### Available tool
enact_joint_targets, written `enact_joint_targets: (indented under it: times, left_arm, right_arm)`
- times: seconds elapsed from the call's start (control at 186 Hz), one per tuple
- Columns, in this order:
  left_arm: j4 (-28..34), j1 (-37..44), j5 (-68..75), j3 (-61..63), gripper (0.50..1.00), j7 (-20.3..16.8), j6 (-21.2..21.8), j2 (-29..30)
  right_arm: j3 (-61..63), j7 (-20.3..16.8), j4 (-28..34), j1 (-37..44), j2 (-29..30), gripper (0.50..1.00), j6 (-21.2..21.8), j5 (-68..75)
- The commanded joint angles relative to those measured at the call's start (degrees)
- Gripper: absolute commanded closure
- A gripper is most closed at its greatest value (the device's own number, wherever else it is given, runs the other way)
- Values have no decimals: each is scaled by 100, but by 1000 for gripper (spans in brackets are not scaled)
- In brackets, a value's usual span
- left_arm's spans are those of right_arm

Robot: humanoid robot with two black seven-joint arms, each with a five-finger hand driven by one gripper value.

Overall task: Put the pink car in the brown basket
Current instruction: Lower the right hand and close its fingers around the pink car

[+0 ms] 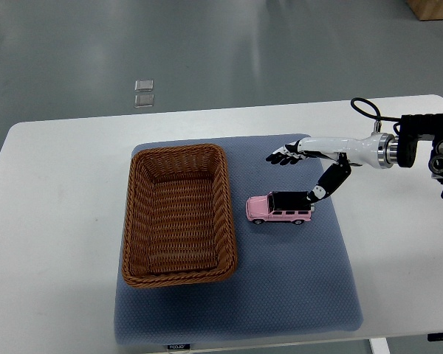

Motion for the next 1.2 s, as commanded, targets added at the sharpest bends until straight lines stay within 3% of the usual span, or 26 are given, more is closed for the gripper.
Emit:
enact_joint_targets:
  times: [0.0, 0.762, 0.826, 0.923, 1.035, 1.094, 1.196]
  left_arm:
    - [-2, 0, 0, -1, 500, 0, 0, 0]
    - [7, 0, 0, 8, 500, 0, 0, 0]
    - [7, 0, 0, -1, 500, 0, 0, 0]
    - [7, 0, 0, -1, 500, 0, 0, 0]
    - [7, 0, 0, -1, 500, 0, 0, 0]
    - [15, 0, 0, -1, 500, 0, 0, 0]
    - [16, 0, 0, -1, 500, 0, 0, 0]
  right_arm:
    - [-2, 1, -31, -130, 69, 589, -87, -62]
    - [-143, 1, -655, -658, 719, 615, -738, -730]
    - [-143, 1, -734, -701, 781, 644, -764, -730]
    - [-152, 10, -787, -710, 833, 728, -843, -730]
    - [-152, 45, -804, -754, 868, 887, -852, -756]
    - [-152, 63, -848, -763, 868, 1000, -878, -853]
    - [-143, 142, -866, -754, 868, 1000, -958, -879]
